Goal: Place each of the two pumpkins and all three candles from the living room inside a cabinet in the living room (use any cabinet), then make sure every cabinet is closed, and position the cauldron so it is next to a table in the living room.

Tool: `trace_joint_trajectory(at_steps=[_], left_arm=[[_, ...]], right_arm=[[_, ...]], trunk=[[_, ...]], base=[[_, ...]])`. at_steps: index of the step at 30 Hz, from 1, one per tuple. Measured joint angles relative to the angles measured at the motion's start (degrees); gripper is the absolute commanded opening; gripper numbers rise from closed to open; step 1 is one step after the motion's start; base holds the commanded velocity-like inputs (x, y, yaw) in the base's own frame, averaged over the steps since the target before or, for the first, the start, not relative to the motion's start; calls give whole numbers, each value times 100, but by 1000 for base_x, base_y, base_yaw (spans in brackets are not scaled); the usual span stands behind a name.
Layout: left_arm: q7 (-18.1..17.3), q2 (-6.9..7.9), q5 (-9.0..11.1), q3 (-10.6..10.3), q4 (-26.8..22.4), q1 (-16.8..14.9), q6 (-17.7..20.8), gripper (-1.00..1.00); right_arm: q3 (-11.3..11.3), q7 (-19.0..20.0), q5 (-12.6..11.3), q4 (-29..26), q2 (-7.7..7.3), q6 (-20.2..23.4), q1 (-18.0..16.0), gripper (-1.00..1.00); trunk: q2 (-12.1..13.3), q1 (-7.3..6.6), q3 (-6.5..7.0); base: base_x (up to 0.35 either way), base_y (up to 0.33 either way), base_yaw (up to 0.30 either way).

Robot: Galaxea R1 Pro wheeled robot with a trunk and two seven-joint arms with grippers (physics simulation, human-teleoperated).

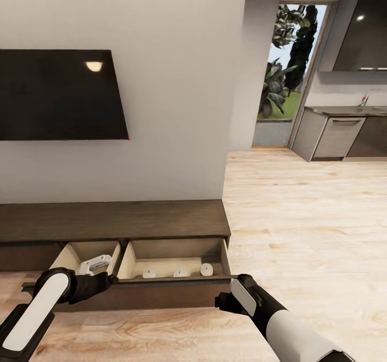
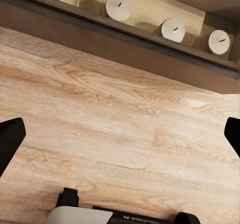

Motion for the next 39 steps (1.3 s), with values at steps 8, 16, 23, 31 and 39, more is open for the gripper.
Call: trace_joint_trajectory(at_steps=[8, 16, 23, 31, 39], left_arm=[[0, -3, 1, 7, -3, 0, 0, 100], [0, -3, 3, 9, 3, 0, 0, 100], [3, -52, 3, 2, 5, 0, 0, 100], [12, -129, -31, -2, 13, 0, 0, 100], [60, -399, -78, -192, 70, -10, -8, 100]], right_arm=[[0, 36, 0, -7, 0, -14, 1, 100], [7, 43, 3, -93, 0, -27, 2, 100], [19, 33, 14, -122, 0, -28, -1, 100], [26, 32, 32, -123, -3, -35, 2, 100], [102, 45, 116, -123, -12, -452, 2, 100]], trunk=[[-319, 175, -143], [-641, 351, -287], [-921, 505, -413], [-1242, 681, -556], [-1563, 856, -700]], base=[[0, 0, 0], [0, 0, 0], [0, 0, 0], [0, 0, 0], [0, 0, 0]])
